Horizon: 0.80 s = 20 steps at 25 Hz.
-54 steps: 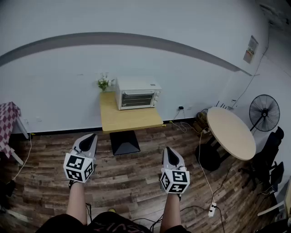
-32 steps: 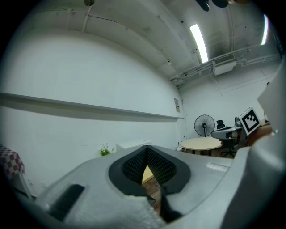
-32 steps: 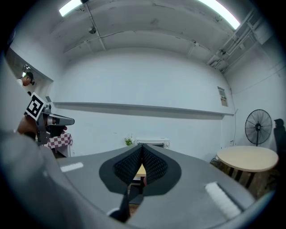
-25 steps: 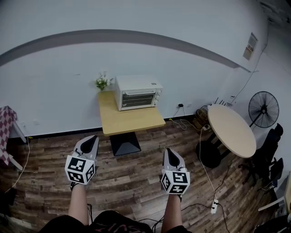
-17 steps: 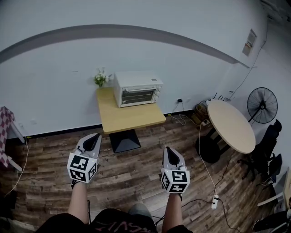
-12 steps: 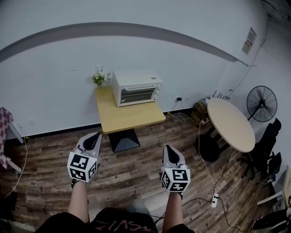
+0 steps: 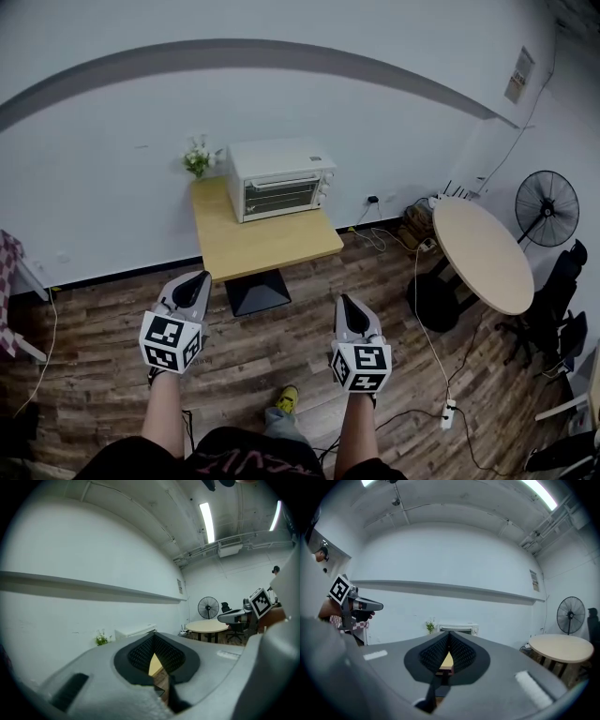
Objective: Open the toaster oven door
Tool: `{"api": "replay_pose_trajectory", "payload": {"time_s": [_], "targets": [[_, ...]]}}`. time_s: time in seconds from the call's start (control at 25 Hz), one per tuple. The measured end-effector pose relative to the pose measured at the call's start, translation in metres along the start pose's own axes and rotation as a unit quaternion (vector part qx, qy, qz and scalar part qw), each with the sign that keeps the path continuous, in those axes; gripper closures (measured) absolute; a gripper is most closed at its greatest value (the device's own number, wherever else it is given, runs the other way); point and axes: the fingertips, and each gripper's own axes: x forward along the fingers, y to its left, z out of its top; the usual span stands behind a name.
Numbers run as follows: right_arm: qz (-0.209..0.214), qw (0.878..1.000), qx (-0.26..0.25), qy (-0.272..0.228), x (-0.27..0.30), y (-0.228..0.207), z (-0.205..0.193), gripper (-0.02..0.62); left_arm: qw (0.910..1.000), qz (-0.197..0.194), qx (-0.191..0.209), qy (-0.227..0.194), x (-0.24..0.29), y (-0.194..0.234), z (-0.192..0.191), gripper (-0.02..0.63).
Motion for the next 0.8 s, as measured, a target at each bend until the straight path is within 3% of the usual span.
{"api": "replay_pose_trajectory", "payload": {"time_s": [0.8], "targets": [[0.024,0.999,0.042,0.015,0.159,-0.171,-0.026,0.586,0.9983,0.017,0.036,0.042,0.224,-0.018,0.009,0.604]]}}
